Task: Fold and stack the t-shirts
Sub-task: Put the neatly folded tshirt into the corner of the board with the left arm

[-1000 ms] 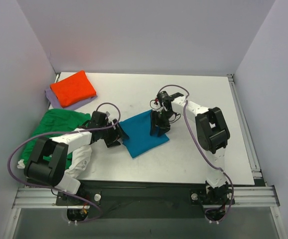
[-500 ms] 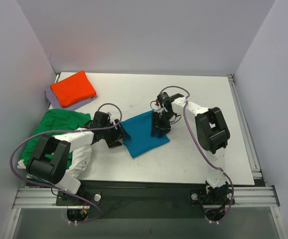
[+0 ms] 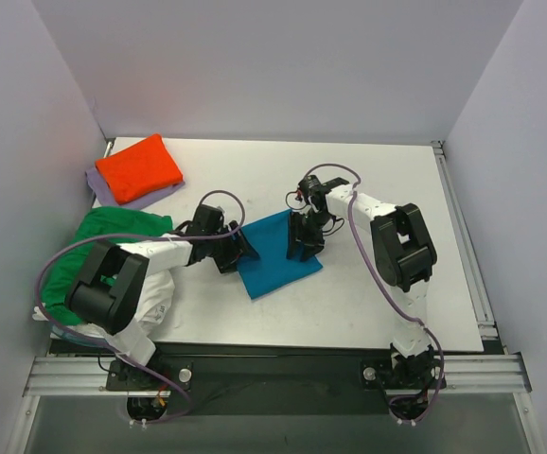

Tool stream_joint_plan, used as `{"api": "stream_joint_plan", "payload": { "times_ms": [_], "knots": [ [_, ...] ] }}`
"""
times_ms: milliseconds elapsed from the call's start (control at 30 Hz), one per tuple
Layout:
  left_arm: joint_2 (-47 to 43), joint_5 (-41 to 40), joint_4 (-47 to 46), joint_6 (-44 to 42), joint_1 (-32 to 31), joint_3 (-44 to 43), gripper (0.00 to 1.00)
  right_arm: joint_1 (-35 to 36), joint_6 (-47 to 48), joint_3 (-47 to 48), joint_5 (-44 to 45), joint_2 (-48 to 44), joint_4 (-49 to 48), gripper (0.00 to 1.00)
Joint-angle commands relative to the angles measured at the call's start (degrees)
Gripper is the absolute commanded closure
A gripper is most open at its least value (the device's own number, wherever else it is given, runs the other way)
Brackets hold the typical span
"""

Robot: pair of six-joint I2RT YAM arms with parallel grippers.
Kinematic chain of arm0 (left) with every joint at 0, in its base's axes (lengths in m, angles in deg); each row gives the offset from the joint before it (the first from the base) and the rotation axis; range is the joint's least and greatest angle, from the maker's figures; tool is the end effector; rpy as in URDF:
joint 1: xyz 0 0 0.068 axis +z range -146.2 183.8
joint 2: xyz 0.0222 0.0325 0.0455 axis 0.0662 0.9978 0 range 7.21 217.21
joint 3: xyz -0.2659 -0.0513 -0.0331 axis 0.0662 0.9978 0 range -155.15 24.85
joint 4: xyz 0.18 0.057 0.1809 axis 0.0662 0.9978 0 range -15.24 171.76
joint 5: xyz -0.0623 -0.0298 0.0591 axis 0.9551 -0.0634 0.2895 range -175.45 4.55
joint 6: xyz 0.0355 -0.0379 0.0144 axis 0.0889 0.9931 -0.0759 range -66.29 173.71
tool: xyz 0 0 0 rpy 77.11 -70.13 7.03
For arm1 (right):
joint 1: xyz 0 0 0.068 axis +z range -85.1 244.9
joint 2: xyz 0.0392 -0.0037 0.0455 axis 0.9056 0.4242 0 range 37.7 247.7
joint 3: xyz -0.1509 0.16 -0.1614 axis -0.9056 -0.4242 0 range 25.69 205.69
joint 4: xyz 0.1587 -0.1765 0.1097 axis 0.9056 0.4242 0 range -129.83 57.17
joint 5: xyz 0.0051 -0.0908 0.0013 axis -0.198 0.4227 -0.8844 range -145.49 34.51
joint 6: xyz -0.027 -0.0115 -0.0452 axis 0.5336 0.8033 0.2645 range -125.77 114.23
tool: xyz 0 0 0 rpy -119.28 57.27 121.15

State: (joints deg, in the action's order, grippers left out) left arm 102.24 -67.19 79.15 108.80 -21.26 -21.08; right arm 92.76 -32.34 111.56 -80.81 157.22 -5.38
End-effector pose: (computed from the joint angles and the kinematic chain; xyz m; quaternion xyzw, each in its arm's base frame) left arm 0.2789 -0.1427 0.1439 -0.1949 0.9185 -0.3144 0.1397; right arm 0.3703 0.2131 0.1589 -0.0524 0.9574 0.2761 0.0664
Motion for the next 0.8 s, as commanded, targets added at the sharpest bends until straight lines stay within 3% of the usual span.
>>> {"api": "stream_joint_plan", "payload": {
  "times_ms": [0,233,400,433,533,767],
  "knots": [
    [7.09,-8.68,5.81,-2.71,-2.44,0.32,0.30,0.97,-0.24,-0.96,0.01,0.89,2.46,0.57],
    [11.23,-9.21,7.13,-3.32,-5.17,-4.16,0.43,2.29,-0.06,-0.87,-0.96,1.33,2.46,0.58],
    [12.55,-11.22,10.02,-5.95,-5.26,-7.15,0.73,2.55,-0.06,-1.66,-0.96,0.45,2.46,0.58],
    [12.56,-11.75,11.77,-7.44,-5.18,-8.55,0.84,2.47,0.02,-1.75,-0.87,0.27,2.46,0.58],
    [12.73,-13.86,16.07,-11.39,-4.56,-12.23,0.98,2.20,0.02,-1.93,-1.22,-0.87,2.54,0.55],
    [14.49,-17.46,28.56,-23.96,-3.16,-24.97,1.00,0.18,0.11,-2.98,-0.78,-6.05,3.07,0.49]
  ]
}}
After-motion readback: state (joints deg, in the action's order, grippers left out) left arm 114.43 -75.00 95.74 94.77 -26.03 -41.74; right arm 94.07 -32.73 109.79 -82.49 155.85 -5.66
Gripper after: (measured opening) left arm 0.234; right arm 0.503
